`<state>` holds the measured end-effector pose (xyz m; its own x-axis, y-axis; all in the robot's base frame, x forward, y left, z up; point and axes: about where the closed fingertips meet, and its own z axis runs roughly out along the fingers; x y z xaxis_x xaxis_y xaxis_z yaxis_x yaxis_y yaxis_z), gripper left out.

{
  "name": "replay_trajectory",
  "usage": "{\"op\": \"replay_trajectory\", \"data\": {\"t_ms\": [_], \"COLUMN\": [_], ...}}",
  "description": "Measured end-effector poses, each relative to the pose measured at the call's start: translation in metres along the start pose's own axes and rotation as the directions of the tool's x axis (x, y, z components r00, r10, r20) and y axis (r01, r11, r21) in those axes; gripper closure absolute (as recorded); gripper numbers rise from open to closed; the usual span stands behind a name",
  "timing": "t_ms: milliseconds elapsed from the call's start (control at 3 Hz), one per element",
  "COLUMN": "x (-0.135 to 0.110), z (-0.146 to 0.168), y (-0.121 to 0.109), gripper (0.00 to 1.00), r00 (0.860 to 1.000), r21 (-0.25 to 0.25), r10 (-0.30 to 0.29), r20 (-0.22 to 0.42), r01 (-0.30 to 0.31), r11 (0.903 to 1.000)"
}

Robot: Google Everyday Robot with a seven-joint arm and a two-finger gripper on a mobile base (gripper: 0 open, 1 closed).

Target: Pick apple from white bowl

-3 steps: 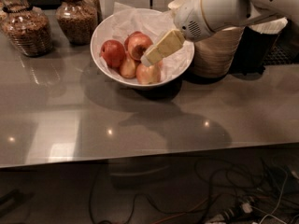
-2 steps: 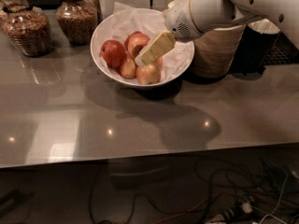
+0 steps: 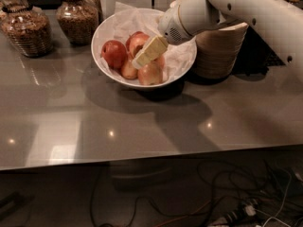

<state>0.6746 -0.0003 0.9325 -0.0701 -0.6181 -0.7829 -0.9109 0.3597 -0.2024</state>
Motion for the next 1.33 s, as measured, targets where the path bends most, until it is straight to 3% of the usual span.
{"op": "replay_trajectory", "data": {"t_ms": [333, 1333], "x": [0.005, 0.018], "z": [0.016, 0.020], "y": [-0.004, -0.007], "gripper": [0.09, 0.75], "r00": [1.000, 0.999], "r21": [-0.017, -0.015], "r10": [0.005, 0.029], "r20": [-0.012, -0.034], "r01": [-0.005, -0.030], "r11": [0.9998, 0.9994]}}
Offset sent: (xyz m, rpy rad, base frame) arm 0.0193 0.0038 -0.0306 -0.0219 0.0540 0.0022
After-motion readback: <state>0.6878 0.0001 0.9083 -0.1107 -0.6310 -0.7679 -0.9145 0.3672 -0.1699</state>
